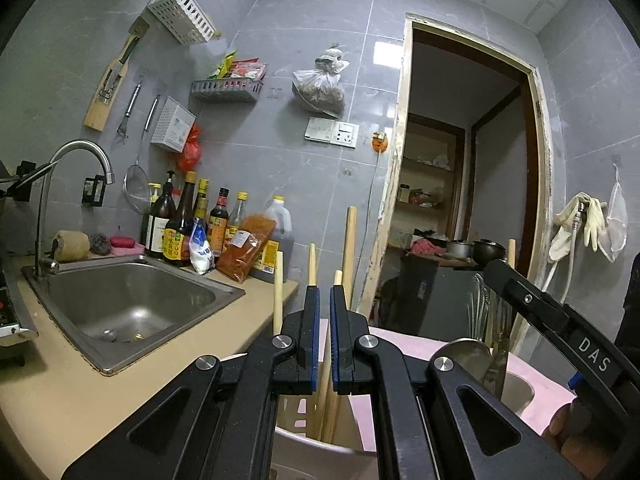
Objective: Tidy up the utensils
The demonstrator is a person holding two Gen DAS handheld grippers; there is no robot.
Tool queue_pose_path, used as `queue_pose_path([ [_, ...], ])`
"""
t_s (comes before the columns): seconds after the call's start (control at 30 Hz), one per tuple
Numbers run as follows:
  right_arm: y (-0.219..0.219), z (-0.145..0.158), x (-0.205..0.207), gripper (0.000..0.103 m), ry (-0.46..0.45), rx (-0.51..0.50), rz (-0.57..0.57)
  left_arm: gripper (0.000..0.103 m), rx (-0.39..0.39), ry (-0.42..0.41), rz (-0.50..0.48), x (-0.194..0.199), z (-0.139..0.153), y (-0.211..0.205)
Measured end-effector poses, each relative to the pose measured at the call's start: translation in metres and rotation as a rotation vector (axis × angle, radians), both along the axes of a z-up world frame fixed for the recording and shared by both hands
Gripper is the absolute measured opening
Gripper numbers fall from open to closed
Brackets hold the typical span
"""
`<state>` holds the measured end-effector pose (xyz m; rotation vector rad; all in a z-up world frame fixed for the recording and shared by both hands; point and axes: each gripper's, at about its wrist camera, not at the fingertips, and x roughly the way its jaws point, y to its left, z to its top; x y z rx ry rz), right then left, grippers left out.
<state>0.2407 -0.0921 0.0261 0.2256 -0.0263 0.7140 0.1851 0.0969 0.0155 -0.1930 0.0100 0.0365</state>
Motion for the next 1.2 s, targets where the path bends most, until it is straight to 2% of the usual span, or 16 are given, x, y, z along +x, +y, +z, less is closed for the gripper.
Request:
queue_pose_path([
  [0.13,0.001,0.0,-0.003,0.017,-0.015,-0.009,-0.002,0.003,0.007,-0.006,-0.003,-0.004,0.001,-0.001],
  [0.2,0.001,0.001,-0.005,0.026,-0.025,-0.009,-0.006,0.003,0.009,-0.007,0.003,-0.005,0.001,-0.002],
  [0.4,0.0,0.003,-0.008,0.029,-0.043,-0.009,-0.026,0.004,0.004,0.007,0.001,-0.005,0.003,-0.003],
  [0.43,0.0,0.003,-0.008,0.031,-0.042,-0.01,-0.029,0.004,0.003,0.009,-0.003,-0.006,0.004,-0.003],
  [0.5,-0.001,0.003,-0.008,0.043,-0.033,-0.008,-0.033,0.004,0.007,0.013,-0.004,-0.007,0.005,-0.003],
  [0.67,-0.002,0.004,-0.007,0.046,-0.016,-0.016,-0.049,0.007,-0.003,0.022,0.0,-0.009,0.005,0.001],
  [0.77,-0.003,0.004,-0.007,0.048,0.001,-0.021,-0.061,0.014,-0.022,0.029,-0.002,-0.01,0.005,0.005],
  [0.83,-0.003,0.005,-0.009,0.05,0.006,-0.031,-0.068,0.023,-0.037,0.025,-0.006,-0.013,0.005,0.008],
  [0.9,-0.001,0.004,-0.011,0.057,0.007,-0.047,-0.074,0.028,-0.05,0.017,-0.008,-0.016,0.005,0.011],
  [0.97,0.0,0.004,-0.014,0.064,0.004,-0.057,-0.074,0.031,-0.058,0.014,-0.007,-0.019,0.006,0.013],
  [1.2,-0.004,0.004,-0.021,0.069,0.005,-0.073,-0.095,0.035,-0.087,0.02,0.003,-0.026,0.007,0.022],
])
